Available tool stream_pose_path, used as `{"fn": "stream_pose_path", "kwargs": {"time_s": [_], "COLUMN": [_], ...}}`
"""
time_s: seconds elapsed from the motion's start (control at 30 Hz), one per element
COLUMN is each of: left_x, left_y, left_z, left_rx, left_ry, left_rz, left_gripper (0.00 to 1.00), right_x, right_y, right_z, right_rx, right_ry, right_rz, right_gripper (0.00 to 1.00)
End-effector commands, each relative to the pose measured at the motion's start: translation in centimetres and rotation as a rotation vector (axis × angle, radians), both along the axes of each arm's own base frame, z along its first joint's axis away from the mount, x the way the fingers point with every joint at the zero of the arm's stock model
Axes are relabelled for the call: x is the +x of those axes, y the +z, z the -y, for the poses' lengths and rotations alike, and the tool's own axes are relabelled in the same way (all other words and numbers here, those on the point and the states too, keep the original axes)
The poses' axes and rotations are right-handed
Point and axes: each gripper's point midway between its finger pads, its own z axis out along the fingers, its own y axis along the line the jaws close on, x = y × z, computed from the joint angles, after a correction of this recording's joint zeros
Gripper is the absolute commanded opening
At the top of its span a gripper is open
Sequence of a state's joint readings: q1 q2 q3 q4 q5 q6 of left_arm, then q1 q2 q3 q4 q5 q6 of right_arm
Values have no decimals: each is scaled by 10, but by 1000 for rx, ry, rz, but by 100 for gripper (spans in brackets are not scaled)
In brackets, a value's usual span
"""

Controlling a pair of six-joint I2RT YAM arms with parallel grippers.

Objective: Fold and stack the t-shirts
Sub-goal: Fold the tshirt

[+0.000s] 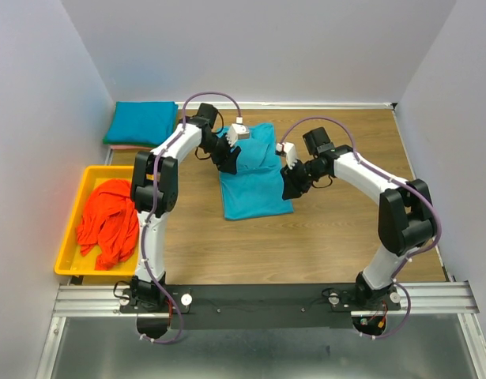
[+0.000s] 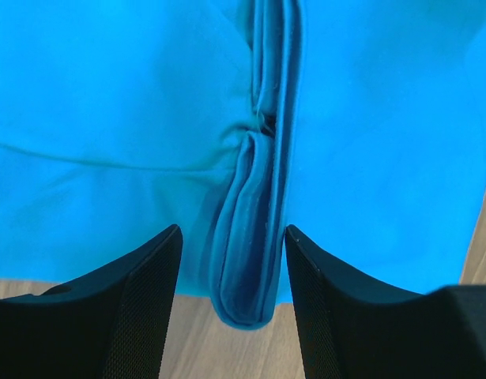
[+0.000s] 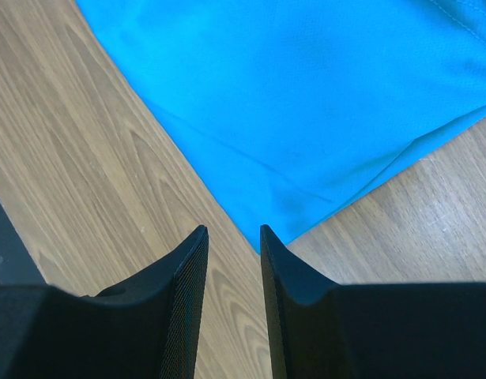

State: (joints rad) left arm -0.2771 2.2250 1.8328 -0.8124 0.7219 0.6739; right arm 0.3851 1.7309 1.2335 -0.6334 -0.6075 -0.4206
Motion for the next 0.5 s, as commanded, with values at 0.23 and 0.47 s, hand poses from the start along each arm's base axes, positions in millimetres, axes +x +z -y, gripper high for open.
{"fn": "stream_pose_path", "kwargs": {"time_s": [0.23,0.47], "left_x": [-13,-12], "left_y": [-5,14], "left_z": [17,21], "left_rx": [-41,-72], "left_ry": [-118,-203], "left_rz": [-41,41], "left_gripper": [36,6], "right_x": [4,4], "right_y": [-11,-11], "right_z": [0,-1], "right_rx": [-26,-24], "right_ry": [15,16], "right_rz": [-12,-15], "right_gripper": [40,40]}}
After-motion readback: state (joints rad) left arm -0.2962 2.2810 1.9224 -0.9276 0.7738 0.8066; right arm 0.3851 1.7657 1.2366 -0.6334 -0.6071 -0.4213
